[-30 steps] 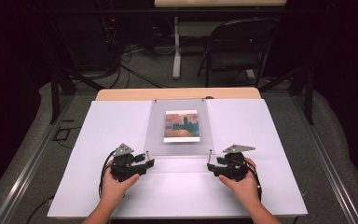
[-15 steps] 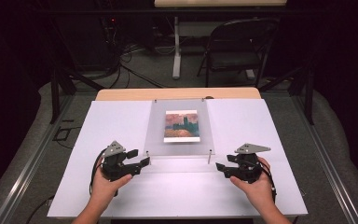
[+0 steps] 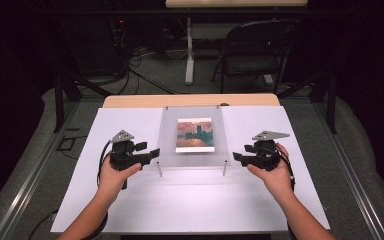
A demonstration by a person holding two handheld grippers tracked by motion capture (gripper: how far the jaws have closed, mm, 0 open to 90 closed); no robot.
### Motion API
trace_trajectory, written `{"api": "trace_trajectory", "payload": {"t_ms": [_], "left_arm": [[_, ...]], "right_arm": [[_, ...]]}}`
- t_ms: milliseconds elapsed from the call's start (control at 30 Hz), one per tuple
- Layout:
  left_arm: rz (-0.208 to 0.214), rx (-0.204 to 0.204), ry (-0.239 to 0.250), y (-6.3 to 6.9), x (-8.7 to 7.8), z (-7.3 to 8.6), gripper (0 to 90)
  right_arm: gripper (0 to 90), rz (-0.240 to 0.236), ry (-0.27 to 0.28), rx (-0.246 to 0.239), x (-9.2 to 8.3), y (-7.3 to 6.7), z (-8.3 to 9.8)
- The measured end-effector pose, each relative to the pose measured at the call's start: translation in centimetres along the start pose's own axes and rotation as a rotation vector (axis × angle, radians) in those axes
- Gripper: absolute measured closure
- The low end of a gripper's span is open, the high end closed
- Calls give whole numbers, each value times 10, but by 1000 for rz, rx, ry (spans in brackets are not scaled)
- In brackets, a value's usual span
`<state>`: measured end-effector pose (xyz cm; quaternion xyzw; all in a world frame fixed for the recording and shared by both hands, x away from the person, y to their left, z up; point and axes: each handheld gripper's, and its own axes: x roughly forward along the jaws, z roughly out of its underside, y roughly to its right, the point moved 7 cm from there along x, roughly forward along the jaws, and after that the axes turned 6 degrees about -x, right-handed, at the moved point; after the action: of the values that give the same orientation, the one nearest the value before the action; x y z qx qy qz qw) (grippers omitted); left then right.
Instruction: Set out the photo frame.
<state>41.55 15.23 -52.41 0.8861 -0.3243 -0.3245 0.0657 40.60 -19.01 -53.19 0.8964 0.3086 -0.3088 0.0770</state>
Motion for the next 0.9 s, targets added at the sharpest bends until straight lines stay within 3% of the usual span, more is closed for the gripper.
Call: {"api": "trace_trajectory", "payload": {"t_ms": [133,233,500,600,733,900], "left_arm": [[-24,14,0,-6,10,-11,342],[-32,8,0,-10,18,-18,347],[-74,-36,2,-23,36,-40,360],[-72,-48,1,-25,42,-46,383],[-95,-65,-8,-29,52,-52,385],[-120,-82,-28,-37,63,-58,377]], "right_arm": [[427,-36,-32,48,16,9,-6],[428,7,-51,40,29,18,-13],[399,20,-38,59,47,31,-31],[396,57,-25,53,56,37,-40],[398,69,-13,49,66,41,-51],[389,96,-42,42,79,49,-59]]}}
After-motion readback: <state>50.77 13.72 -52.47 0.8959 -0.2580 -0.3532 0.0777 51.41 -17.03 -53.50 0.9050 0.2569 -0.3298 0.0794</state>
